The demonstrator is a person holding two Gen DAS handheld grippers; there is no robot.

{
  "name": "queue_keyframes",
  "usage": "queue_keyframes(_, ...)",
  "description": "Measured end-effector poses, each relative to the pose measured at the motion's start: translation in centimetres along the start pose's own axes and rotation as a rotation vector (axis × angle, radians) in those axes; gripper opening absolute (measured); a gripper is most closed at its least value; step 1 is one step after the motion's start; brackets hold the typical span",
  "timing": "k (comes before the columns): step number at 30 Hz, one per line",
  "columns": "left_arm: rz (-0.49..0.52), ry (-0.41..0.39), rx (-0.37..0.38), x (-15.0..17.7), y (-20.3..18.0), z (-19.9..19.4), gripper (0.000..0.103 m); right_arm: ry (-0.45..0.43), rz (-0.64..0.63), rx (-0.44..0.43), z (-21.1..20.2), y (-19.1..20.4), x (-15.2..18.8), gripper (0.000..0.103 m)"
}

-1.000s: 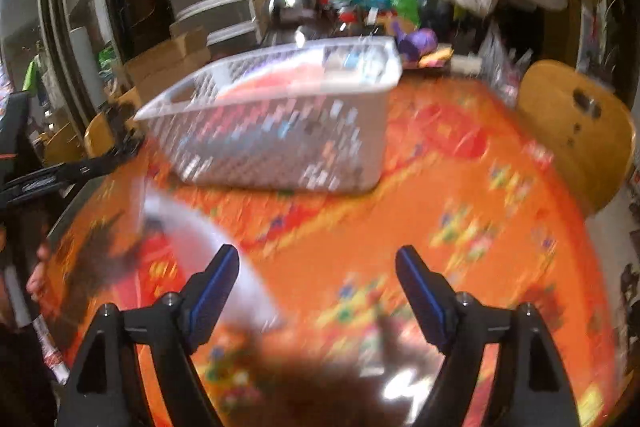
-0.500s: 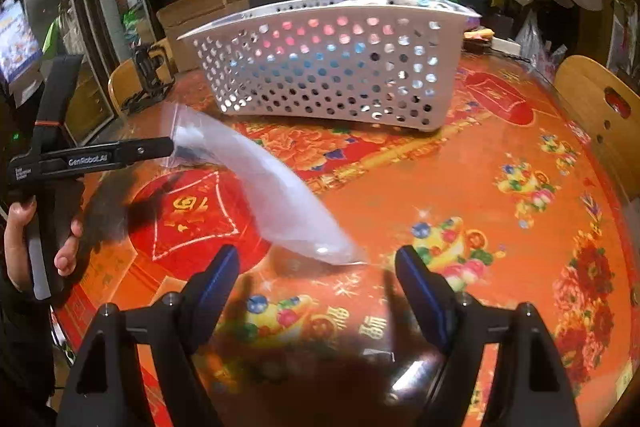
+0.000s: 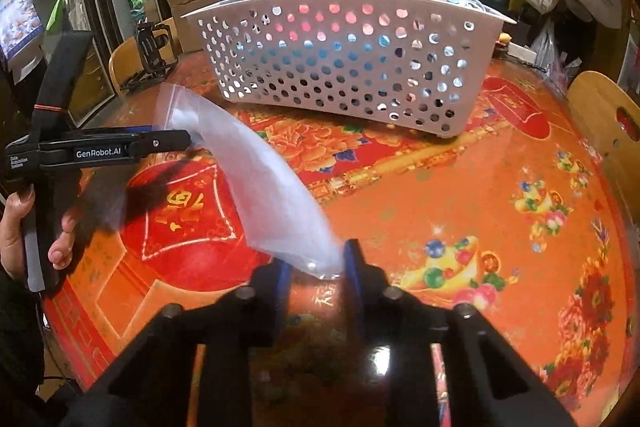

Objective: Organize soft objects
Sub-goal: 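Grasp the clear plastic bag with the left gripper while the right gripper grasps its other end, then lift the clear plastic bag with both grippers into the basket and release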

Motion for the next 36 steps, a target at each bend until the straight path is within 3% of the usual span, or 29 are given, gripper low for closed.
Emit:
queue_keyframes(2, -0.005, 0.003, 0.024, 0.1, -0.2, -0.1, 0.016, -0.008, 0.001, -0.003, -0.1, 0.0, -0.1, 0.014)
queue_keyframes(5, -0.025, 0.004, 0.051, 0.3, -0.1, -0.3, 0.009, -0.031, -0.002, 0.012, -0.5, -0.1, -0.4, 0.010)
queue_keyframes(25, 0.037, -0.169, 0.072, -1.2, -2.0, -6.7, 0.007, -0.168, 0.048, 0.017, -4.2, -1.3, -3.3, 0.007)
queue_keyframes(36, 0.052, -0.261, 0.116, -4.4, -3.9, -11.7, 0.007, -0.232, 0.049, 0.011, -7.7, -2.5, -7.1, 0.007)
Point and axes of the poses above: each gripper's, at about its wrist camera, not at the fingertips, and z roughly the way its jaws point, y to its left, x to its underside, the point moved 10 cm from there along z, roughly the way its jaws point, and after that the axes turned 8 degrees about -y, right-handed, at the moved point
